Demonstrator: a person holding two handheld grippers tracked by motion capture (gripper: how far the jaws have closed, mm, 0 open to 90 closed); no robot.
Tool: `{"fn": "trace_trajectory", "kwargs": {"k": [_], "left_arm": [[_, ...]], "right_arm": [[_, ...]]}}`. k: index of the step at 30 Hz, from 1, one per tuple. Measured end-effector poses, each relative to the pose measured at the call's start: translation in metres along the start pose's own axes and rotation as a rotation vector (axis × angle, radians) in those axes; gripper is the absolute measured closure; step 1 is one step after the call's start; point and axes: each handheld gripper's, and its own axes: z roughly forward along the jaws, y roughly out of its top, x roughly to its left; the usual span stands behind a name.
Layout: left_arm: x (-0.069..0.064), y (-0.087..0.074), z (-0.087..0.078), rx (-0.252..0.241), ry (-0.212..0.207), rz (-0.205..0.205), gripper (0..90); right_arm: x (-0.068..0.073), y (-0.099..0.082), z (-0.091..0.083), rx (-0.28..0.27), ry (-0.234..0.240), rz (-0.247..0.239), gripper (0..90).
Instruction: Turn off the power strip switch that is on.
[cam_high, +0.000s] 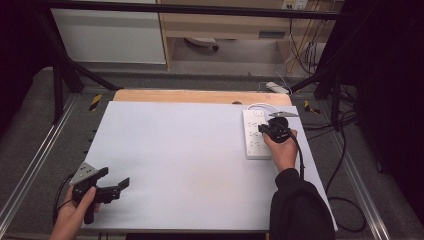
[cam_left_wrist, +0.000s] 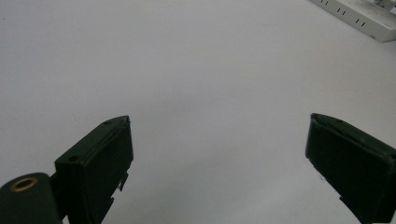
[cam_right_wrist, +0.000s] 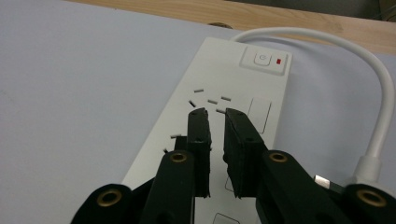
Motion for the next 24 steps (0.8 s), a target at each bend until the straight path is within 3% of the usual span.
{"fn": "trace_trajectory", "kwargs": {"k": [10, 24], "left_arm": [[0.0, 0.0, 0.0, 0.002, -0.002, 0.001, 7.5], [0.0, 0.0, 0.0, 0.003, -0.002, 0.002, 7.5]], "right_arm": [[0.009, 0.011, -0.005, -0.024, 0.025, -0.003, 68.4], [0.007, 0.012, -0.01, -0.015, 0.016, 0.017, 42.3]]}}
